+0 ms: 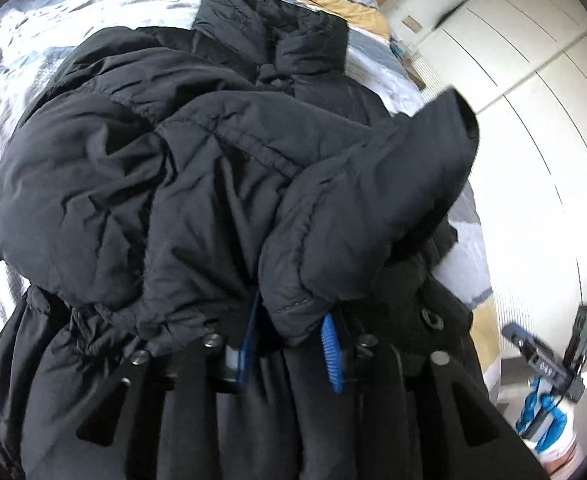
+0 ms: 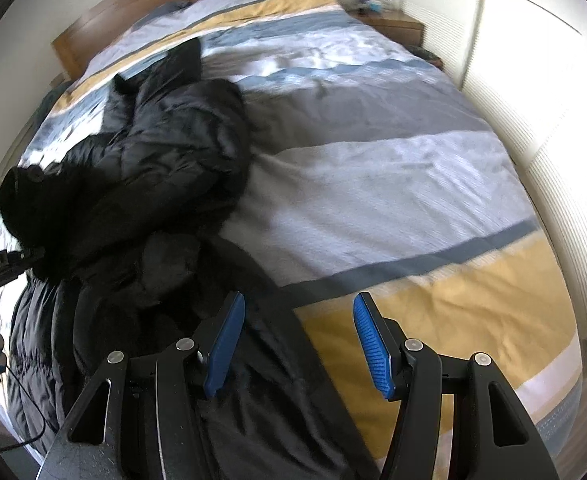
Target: Fold large clothes
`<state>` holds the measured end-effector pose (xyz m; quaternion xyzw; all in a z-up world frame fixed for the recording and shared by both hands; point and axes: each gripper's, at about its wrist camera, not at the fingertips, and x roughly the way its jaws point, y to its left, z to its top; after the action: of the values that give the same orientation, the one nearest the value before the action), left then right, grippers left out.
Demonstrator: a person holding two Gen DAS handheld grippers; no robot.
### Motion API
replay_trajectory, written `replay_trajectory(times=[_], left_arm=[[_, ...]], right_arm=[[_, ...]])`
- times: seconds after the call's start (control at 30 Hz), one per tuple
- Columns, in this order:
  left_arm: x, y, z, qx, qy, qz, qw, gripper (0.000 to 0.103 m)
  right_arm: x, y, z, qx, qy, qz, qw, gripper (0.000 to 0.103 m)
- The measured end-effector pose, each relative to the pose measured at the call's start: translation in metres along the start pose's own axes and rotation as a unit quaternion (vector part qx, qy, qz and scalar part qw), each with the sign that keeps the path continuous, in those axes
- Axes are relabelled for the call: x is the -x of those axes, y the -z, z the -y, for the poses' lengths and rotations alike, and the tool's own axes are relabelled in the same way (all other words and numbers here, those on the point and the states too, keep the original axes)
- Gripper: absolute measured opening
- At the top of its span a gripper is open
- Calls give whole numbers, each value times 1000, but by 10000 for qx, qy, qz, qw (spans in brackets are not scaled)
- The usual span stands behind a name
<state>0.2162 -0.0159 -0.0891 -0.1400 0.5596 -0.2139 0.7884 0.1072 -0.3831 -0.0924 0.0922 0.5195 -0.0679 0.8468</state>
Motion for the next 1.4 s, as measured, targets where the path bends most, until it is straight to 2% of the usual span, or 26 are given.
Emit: replay_trajectory(times=[0.17,0.27,0.4,0.53,0.73,0.83,0.97,1.13,1.27,1.4], left_arm=[[26,11,0,-195,335,-162,9991,31],[42,11,-14,-277,301,-91,9991,31],[67,-15,-51,-322,144,149,9993,31],[89,-40,-83,-528,-357,315,9975,31],[78,-73,-111,-593,-663,377,9953,31],[59,-84,-116,-492,-622,417,9960,31],[17,-87,-122,-349,-702,392,9962,31],[-15,-62,-134,-255,-745,426,9960,32],[-16,-55,-132,-252,-800,435,9955,33],[12,-67,-126,-149,-812,477,9954,34]], right_arm=[[4,-16,-41,271,-156,115,9994,56],[11,-31,-74,466,-271,253,9982,56],[19,-51,-130,733,-479,423,9953,56],[21,-65,-184,1006,-622,572,9913,56],[4,-81,-261,1596,-834,676,9813,56],[-18,-83,-284,1821,-928,584,9772,56],[-61,-77,-288,2073,-900,335,9735,56],[-105,-59,-254,2010,-1023,-46,9742,56],[-107,-53,-236,2321,-1361,-135,9630,53],[-94,-72,-211,2377,-1624,-277,9573,52]])
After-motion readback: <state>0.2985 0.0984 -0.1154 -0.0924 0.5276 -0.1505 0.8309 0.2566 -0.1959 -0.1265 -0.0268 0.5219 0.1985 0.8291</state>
